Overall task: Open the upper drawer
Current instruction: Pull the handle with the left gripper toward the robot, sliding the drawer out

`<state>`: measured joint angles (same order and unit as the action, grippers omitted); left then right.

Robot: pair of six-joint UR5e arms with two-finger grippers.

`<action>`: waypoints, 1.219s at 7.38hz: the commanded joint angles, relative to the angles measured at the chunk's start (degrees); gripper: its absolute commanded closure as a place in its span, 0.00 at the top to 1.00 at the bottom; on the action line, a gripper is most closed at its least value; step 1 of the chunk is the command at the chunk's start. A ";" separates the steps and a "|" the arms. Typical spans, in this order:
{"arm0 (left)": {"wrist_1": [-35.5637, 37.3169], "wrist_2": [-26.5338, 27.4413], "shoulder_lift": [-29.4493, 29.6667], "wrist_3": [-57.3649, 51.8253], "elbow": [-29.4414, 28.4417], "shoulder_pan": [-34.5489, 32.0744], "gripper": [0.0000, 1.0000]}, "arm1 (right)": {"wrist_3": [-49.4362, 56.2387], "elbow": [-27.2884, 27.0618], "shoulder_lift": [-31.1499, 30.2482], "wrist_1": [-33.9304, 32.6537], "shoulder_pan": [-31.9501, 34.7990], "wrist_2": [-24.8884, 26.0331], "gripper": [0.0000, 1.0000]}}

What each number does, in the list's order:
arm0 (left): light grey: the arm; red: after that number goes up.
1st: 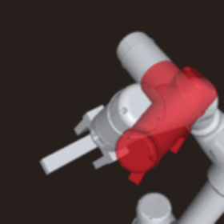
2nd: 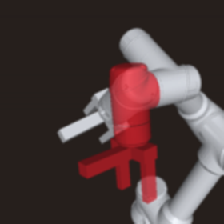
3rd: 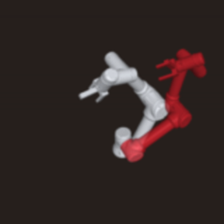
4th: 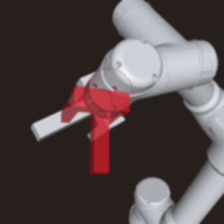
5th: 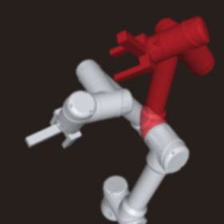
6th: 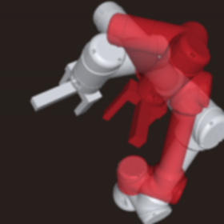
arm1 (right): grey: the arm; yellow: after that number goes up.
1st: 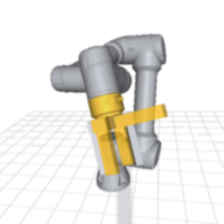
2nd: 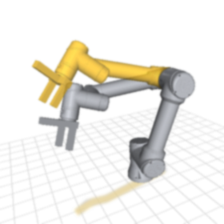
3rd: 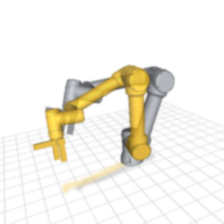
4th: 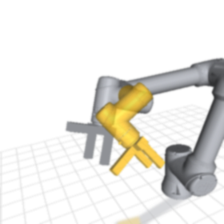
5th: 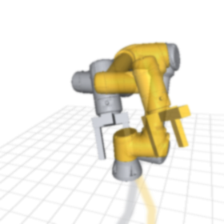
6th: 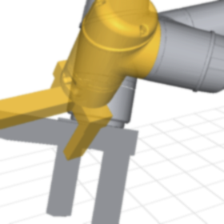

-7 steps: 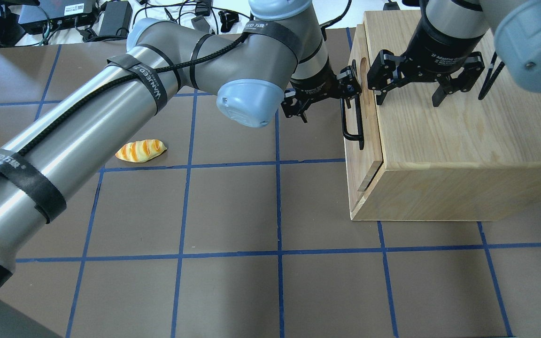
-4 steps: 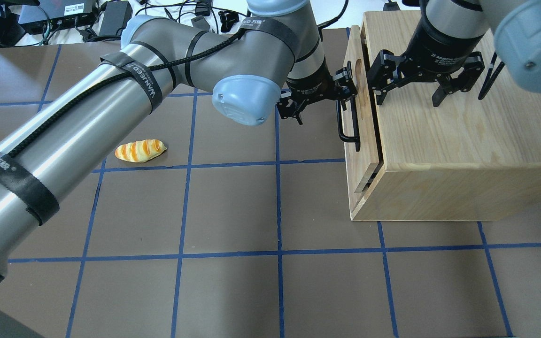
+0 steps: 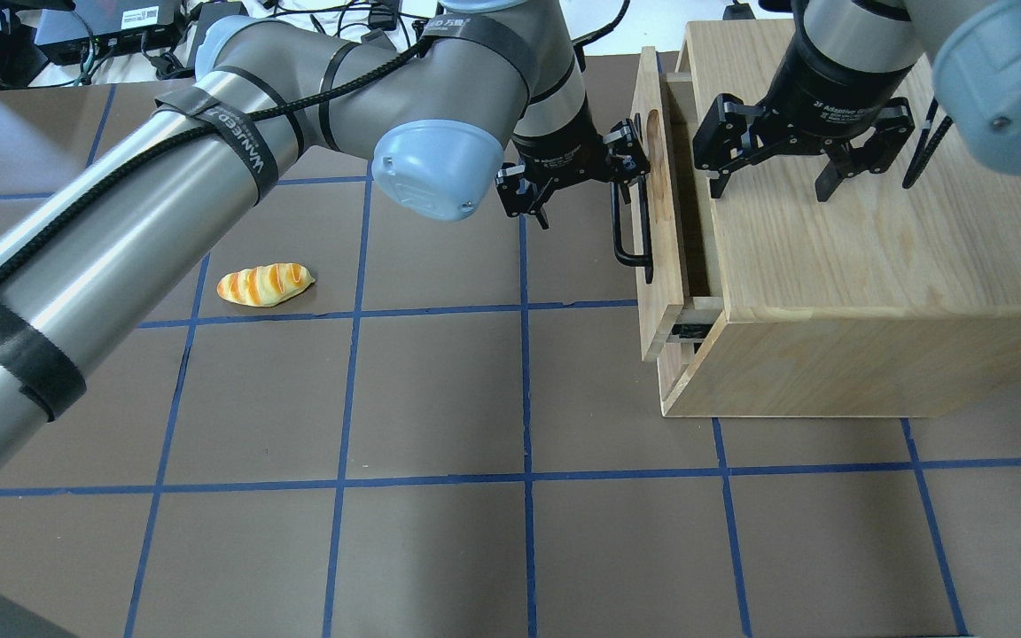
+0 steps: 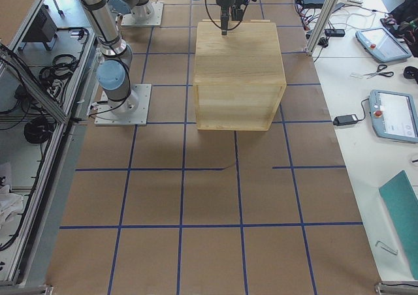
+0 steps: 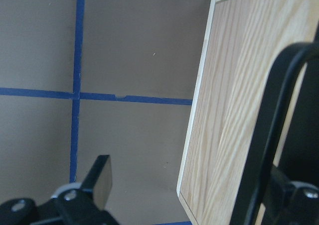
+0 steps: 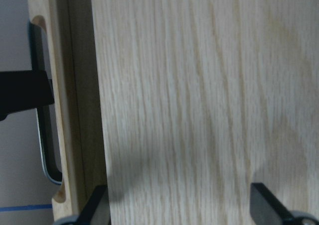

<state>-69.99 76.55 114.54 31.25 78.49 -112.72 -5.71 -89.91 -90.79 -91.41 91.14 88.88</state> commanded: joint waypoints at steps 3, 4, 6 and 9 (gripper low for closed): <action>-2.51 0.00 -0.72 -1.54 0.00 2.50 1.00 | 0.00 0.00 0.00 0.00 0.00 -0.02 1.00; -2.86 0.00 -0.89 -1.54 0.00 3.12 1.00 | 0.00 0.00 0.00 0.00 0.00 0.07 1.00; -6.19 0.09 -1.94 -5.48 0.17 5.84 1.00 | 0.00 0.00 0.00 0.00 0.00 0.07 1.00; -6.65 1.48 -2.12 -6.45 0.09 6.46 1.00 | 0.00 0.00 0.00 0.00 -0.09 0.07 1.00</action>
<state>-76.32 76.96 112.48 25.54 78.65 -106.68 -5.71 -89.91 -90.79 -91.41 91.13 88.92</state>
